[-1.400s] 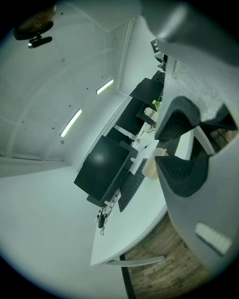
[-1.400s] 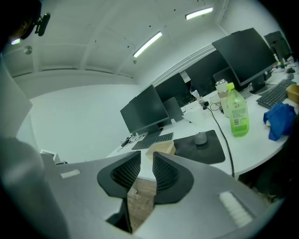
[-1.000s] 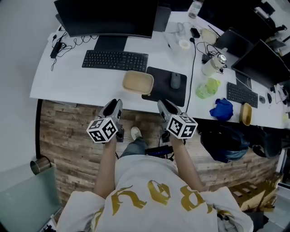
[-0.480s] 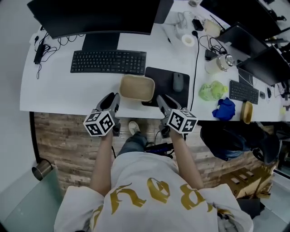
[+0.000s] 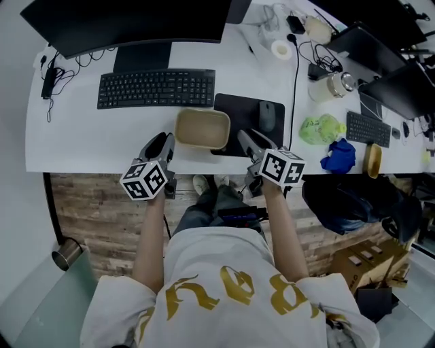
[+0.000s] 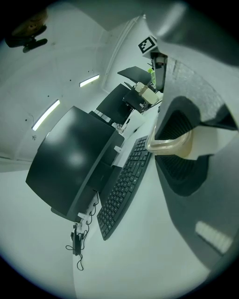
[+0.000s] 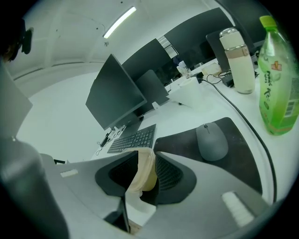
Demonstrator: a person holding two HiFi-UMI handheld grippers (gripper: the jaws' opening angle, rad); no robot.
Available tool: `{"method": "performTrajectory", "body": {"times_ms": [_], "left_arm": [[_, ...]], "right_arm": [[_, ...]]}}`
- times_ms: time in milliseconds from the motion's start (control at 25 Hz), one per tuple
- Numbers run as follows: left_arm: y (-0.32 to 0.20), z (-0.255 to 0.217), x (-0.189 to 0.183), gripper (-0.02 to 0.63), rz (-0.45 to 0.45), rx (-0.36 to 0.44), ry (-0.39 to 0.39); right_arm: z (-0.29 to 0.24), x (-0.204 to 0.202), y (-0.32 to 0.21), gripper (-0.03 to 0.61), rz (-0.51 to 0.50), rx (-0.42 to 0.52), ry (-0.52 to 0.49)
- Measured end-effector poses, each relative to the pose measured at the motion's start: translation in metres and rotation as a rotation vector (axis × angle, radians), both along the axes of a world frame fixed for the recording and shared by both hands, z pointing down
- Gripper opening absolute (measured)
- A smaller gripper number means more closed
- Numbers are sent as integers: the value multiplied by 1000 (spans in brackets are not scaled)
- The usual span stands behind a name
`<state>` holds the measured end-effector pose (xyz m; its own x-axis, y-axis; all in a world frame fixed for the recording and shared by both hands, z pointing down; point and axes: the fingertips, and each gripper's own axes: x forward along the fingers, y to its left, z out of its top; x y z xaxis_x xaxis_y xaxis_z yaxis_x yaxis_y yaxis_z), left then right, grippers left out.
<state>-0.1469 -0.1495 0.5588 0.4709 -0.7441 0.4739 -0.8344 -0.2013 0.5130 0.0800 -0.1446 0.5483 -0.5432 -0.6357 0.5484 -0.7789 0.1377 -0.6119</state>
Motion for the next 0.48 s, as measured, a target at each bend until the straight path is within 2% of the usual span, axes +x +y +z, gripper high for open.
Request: {"method": "performTrajectory", "body": {"times_ms": [200,360,480], "left_arm": [[-3,5,5,98,-17,-12,5],[-8,9,4,99,-35,-24,14],[-11,13,4,98,-43,-30,60]], "right_arm": [[4,-9,-8,146,-41,-1,-34],[16,-17,-11,143,-79,-39,-55],[23,-25,-13,141,-101,-61,-76]]}}
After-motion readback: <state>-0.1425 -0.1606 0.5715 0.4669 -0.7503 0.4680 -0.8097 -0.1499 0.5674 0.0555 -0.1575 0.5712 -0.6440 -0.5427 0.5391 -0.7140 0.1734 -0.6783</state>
